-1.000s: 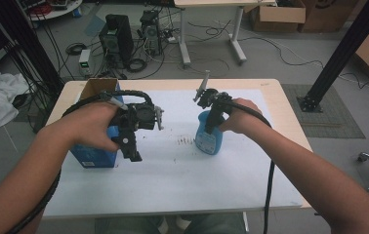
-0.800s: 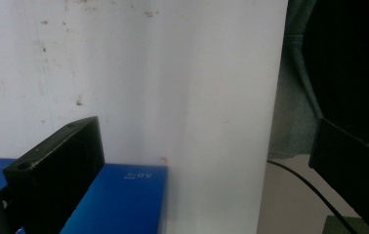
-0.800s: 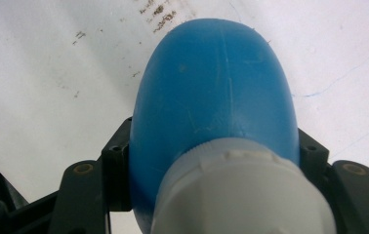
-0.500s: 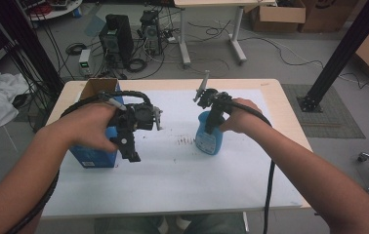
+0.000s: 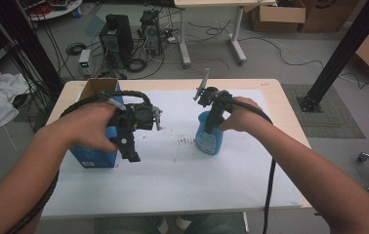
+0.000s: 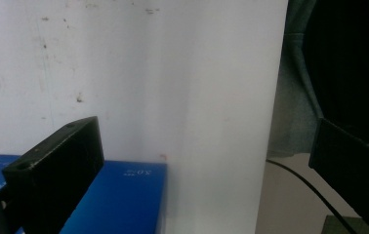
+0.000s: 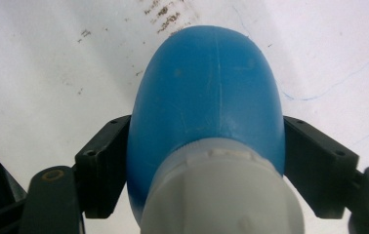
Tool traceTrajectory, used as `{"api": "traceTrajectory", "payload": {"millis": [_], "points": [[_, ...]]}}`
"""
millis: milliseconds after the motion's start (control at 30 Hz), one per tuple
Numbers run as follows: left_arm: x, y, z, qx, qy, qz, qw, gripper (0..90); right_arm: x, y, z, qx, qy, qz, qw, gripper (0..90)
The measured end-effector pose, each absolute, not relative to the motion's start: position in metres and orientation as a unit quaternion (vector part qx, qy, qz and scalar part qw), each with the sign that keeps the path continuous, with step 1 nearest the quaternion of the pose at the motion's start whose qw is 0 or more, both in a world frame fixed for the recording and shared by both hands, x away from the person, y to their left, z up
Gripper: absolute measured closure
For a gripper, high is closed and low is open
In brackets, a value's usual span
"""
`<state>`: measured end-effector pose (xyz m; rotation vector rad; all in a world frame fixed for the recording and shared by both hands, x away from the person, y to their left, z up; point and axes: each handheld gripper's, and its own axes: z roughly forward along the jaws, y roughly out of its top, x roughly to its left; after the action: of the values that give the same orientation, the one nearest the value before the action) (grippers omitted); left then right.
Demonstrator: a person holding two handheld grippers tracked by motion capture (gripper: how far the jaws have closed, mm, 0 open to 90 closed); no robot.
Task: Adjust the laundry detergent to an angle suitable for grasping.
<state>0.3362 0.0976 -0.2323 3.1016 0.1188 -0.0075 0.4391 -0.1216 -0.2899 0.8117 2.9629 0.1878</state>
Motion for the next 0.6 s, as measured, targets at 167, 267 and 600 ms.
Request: {"api": "traceTrajectory", "payload": {"millis": [167, 267, 600], "points": [[0.336, 0.0981, -0.2319, 0.999, 0.04, -0.003, 0.017, 0.1, 0.4394, -0.1214, -0.2898, 0.261, 0.963, 0.061, 0.032, 20.5], [0.3363, 0.0986, -0.2319, 0.999, 0.039, -0.002, 0.017, 0.1, 0.4398, -0.1211, -0.2895, 0.257, 0.964, 0.062, 0.032, 17.9], [0.3364, 0.0999, -0.2315, 0.999, 0.042, -0.002, 0.015, 0.1, 0.4402, -0.1206, -0.2818, 0.247, 0.966, 0.07, 0.03, 14.6]]}}
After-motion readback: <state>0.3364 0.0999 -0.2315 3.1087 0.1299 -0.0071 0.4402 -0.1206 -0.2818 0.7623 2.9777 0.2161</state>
